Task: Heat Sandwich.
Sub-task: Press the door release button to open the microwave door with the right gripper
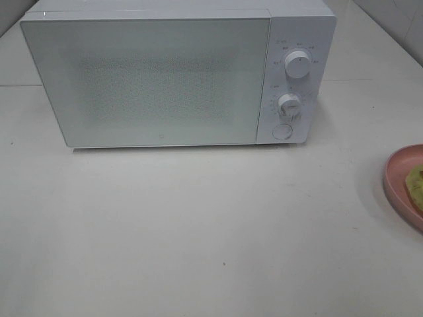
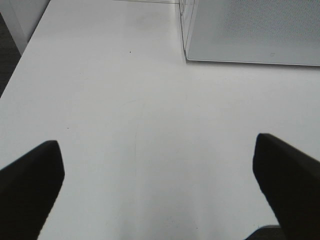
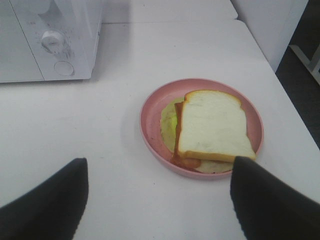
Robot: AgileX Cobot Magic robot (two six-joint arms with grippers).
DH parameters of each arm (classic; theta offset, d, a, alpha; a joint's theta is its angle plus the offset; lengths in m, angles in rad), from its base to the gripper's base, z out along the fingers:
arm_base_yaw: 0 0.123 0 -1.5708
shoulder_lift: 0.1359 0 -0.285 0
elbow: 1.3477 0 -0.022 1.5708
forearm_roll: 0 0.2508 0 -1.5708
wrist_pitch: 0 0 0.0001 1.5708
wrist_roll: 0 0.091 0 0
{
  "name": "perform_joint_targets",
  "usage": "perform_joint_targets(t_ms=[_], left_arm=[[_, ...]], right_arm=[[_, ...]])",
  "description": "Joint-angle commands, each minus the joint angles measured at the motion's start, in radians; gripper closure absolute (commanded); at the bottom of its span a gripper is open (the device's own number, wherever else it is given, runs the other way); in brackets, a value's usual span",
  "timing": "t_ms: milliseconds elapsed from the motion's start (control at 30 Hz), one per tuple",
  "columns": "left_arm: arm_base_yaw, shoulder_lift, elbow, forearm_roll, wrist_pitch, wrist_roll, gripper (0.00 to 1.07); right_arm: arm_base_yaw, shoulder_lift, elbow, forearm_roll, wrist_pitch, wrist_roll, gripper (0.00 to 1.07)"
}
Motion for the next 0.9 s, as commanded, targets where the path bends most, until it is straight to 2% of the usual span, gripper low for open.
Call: perform_joint_targets(t_ms=[33, 667, 900], left_arm=[[0.002, -0.023, 0.0, 0.0, -0.005, -0.004, 0.09], [0.002, -0.023, 0.0, 0.0, -0.005, -0.004, 0.09], [0.002, -0.023, 0.0, 0.0, -0.005, -0.004, 0.09]], right_arm=[[-0.005, 0.035, -0.029, 0.0, -0.048, -0.009, 0.32], [-0.005, 0.307, -0.014, 0.008, -0.322, -0.009, 0.32], [-0.005, 0.391, 0.028, 0.009, -0.45, -0.009, 0.32]])
